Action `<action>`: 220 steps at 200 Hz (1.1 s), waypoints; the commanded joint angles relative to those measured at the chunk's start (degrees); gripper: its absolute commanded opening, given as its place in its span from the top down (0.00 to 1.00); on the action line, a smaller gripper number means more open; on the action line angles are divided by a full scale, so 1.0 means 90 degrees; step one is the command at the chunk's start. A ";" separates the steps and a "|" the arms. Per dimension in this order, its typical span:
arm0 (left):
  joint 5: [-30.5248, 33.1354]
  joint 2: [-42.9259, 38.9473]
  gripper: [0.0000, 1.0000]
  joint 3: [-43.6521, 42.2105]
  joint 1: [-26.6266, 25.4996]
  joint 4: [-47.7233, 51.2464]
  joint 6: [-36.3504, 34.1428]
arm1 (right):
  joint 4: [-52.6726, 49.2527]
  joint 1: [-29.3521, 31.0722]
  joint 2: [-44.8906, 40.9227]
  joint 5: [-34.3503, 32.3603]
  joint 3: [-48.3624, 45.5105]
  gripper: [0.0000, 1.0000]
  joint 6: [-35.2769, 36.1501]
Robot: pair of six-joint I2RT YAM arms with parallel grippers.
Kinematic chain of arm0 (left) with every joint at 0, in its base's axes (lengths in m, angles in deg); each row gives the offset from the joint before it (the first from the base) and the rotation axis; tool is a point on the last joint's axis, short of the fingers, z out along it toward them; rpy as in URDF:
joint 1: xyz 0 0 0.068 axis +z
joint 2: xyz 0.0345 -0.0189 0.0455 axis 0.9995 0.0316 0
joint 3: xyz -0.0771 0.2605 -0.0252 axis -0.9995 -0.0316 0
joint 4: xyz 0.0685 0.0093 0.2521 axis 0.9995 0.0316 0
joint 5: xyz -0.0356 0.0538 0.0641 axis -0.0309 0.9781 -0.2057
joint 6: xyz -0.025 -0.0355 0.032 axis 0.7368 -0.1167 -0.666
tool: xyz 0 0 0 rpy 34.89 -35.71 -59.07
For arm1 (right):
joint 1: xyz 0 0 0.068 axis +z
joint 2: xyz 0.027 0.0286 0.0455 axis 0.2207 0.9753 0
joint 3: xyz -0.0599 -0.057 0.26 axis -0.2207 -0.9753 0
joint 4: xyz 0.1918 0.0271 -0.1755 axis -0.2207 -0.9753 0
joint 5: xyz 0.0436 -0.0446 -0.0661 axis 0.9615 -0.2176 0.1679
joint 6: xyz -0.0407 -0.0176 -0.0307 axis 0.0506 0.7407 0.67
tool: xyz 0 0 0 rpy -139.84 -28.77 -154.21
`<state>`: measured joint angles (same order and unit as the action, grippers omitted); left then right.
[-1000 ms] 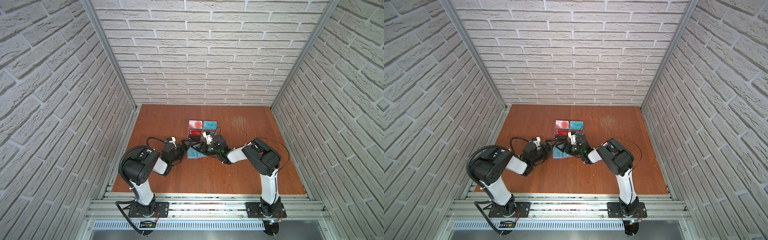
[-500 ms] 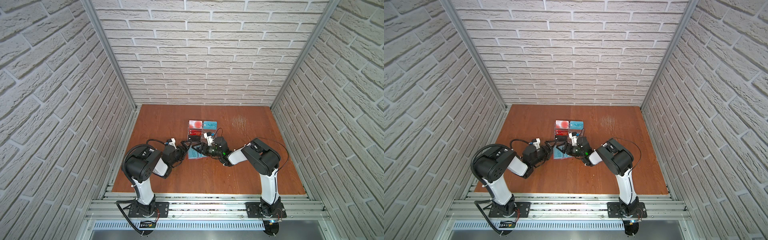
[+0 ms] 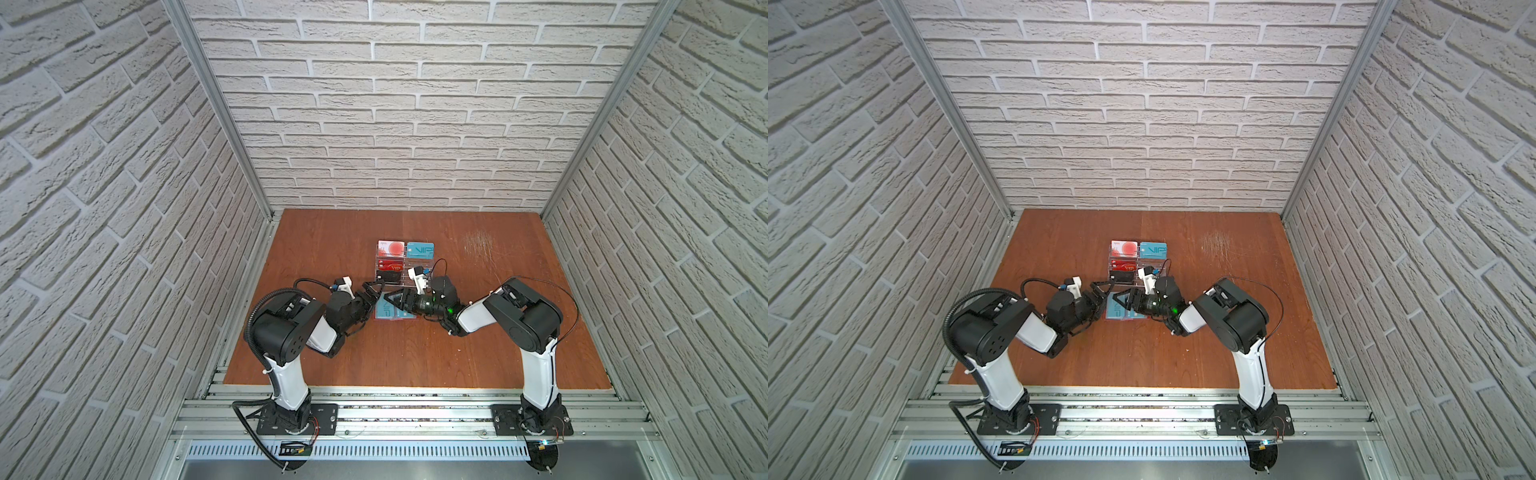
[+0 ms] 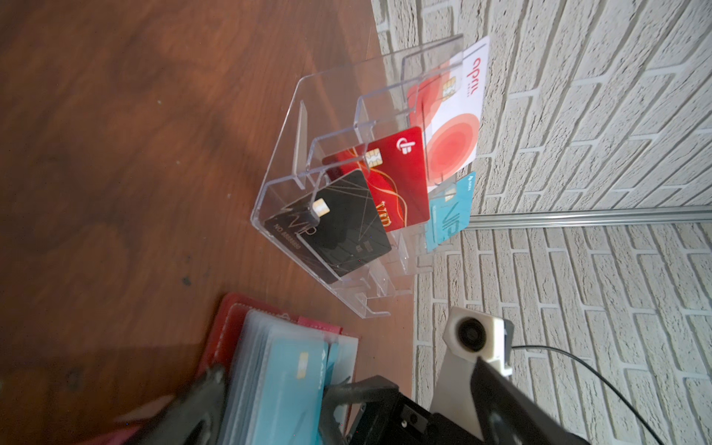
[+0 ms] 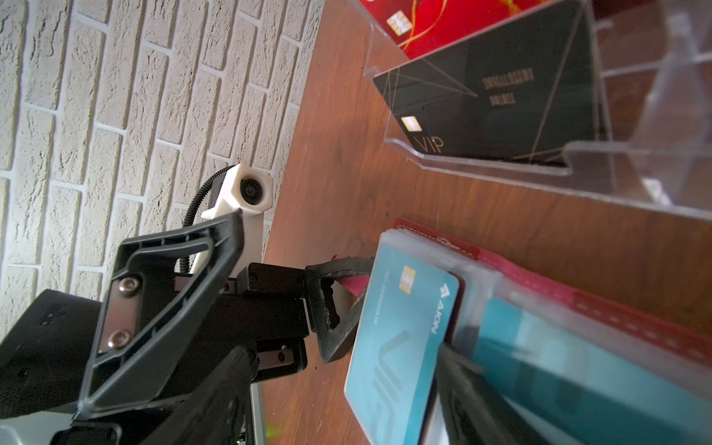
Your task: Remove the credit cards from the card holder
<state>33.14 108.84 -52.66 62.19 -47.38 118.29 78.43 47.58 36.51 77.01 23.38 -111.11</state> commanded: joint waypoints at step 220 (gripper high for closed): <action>-0.0129 0.0077 0.02 -0.0210 -0.0256 0.0585 0.0137 | 0.0668 0.0672 0.0170 0.0055 -0.0219 0.25 0.0104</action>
<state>34.86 108.82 -53.06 61.49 -47.95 118.29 83.57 50.01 37.97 72.79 22.49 -111.72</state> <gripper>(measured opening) 0.982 0.752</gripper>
